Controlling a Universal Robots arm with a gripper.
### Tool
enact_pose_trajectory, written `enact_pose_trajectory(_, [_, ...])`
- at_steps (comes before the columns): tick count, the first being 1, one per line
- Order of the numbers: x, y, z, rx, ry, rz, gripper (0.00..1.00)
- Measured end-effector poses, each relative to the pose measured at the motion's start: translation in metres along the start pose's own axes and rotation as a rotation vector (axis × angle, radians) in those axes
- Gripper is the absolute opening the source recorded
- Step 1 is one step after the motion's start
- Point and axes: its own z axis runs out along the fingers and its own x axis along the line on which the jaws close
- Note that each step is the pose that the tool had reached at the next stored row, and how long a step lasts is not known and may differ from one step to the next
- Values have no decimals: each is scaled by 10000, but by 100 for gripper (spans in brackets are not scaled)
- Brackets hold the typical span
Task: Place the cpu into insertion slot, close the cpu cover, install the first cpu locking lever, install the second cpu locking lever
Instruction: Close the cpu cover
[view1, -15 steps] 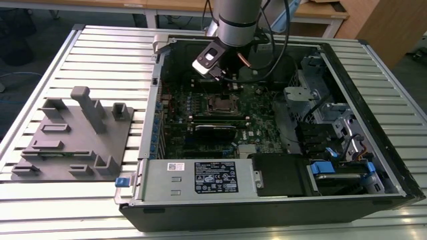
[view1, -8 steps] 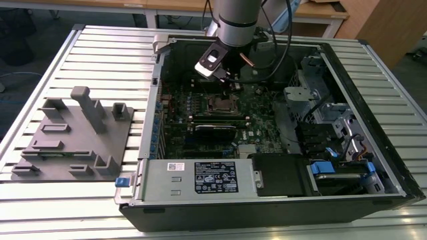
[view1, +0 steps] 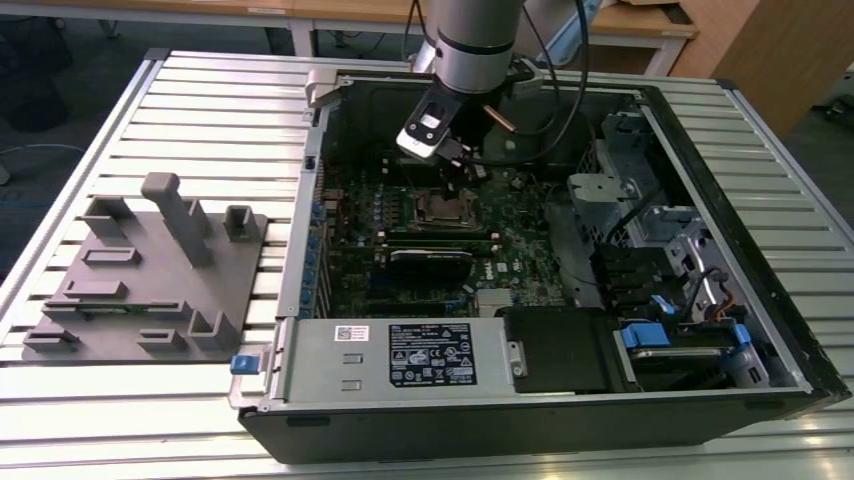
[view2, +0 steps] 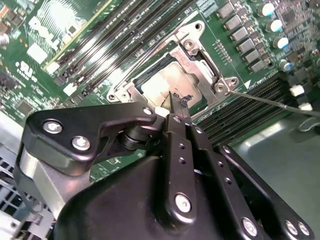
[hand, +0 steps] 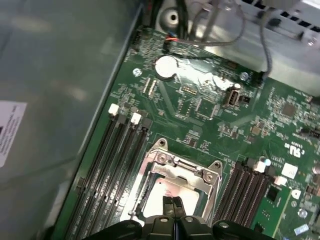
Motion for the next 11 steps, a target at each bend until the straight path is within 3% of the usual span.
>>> enact_pose_trajectory(2, [0, 0, 0, -2, -1, -181, 10])
enact_pose_trajectory(11, [0, 0, 0, -5, 3, -249, 10])
